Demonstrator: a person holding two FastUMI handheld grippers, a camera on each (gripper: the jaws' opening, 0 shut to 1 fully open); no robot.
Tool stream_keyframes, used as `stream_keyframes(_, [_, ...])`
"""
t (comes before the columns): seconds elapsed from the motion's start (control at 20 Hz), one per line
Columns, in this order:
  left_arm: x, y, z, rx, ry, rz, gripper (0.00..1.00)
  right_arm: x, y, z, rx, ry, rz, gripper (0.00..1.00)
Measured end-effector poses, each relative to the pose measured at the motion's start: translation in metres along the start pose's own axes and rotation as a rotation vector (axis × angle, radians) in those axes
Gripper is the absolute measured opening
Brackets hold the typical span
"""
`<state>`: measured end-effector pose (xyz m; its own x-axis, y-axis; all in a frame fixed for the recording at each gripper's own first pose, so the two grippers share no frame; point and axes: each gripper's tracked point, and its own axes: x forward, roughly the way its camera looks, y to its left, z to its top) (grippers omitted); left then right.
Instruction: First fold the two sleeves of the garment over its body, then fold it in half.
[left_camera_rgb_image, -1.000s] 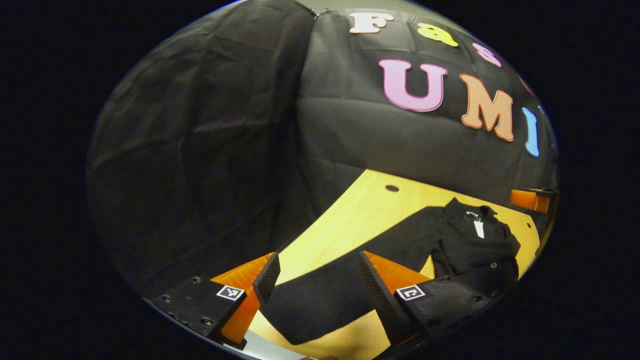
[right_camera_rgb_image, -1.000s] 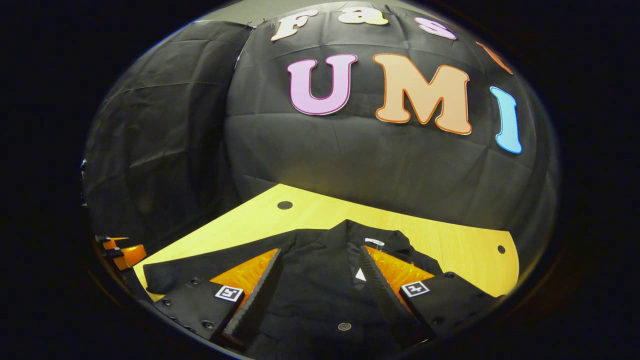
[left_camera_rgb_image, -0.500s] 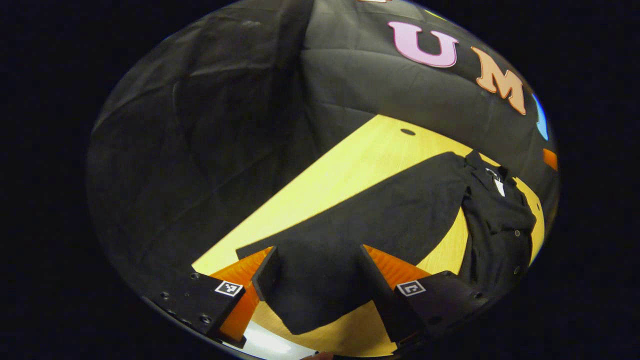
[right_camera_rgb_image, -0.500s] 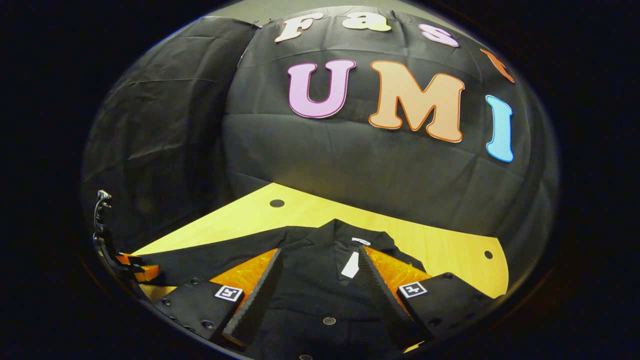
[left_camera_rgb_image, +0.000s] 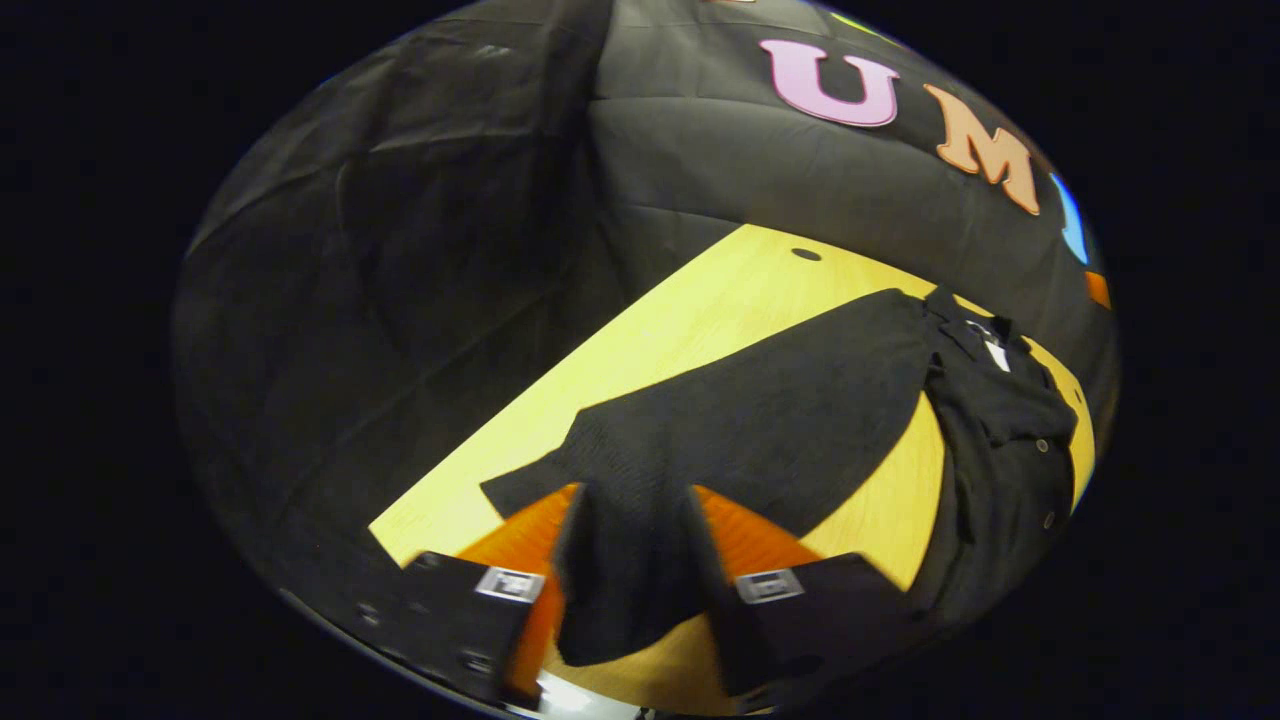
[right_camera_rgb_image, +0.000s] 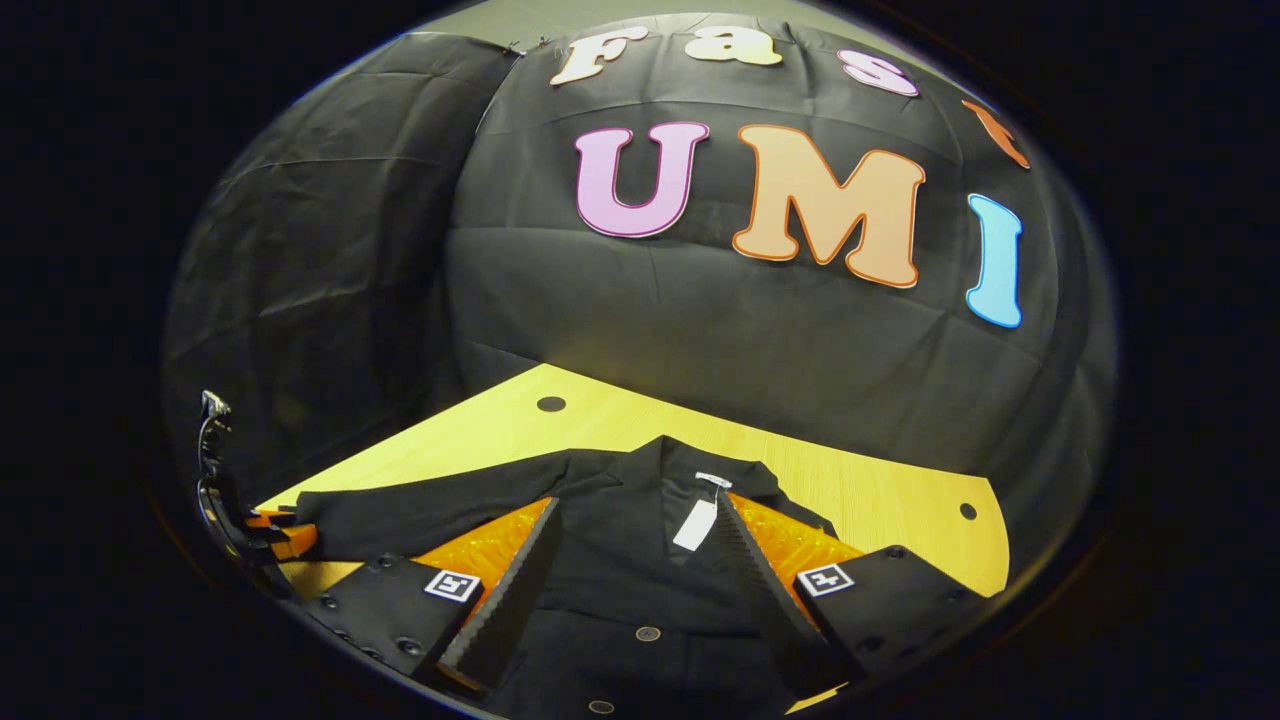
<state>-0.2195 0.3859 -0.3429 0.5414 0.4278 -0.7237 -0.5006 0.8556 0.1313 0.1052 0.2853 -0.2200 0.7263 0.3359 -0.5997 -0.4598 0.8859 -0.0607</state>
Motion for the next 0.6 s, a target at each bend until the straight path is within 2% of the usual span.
stream_keyframes(0.1, [0.000, -0.004, 0.001, -0.031, 0.028, -0.011, 0.01, -0.007, -0.003, -0.001, 0.008, 0.005, 0.005, 0.99])
stream_keyframes(0.2, [-0.004, -0.004, -0.003, -0.057, 0.109, -0.013, 0.00, -0.018, -0.009, 0.003, 0.015, -0.016, 0.002, 0.99])
stream_keyframes(0.3, [-0.007, -0.012, 0.021, -0.085, 0.069, -0.012, 0.00, -0.028, -0.019, 0.006, 0.020, -0.035, -0.006, 0.99])
stream_keyframes(0.45, [-0.021, -0.031, 0.062, 0.016, -0.027, -0.036, 0.00, -0.039, -0.036, 0.002, 0.044, -0.053, -0.016, 0.99])
stream_keyframes(0.6, [-0.027, -0.073, 0.100, 0.116, -0.080, -0.078, 0.00, -0.051, -0.057, -0.009, 0.072, -0.051, -0.034, 0.99])
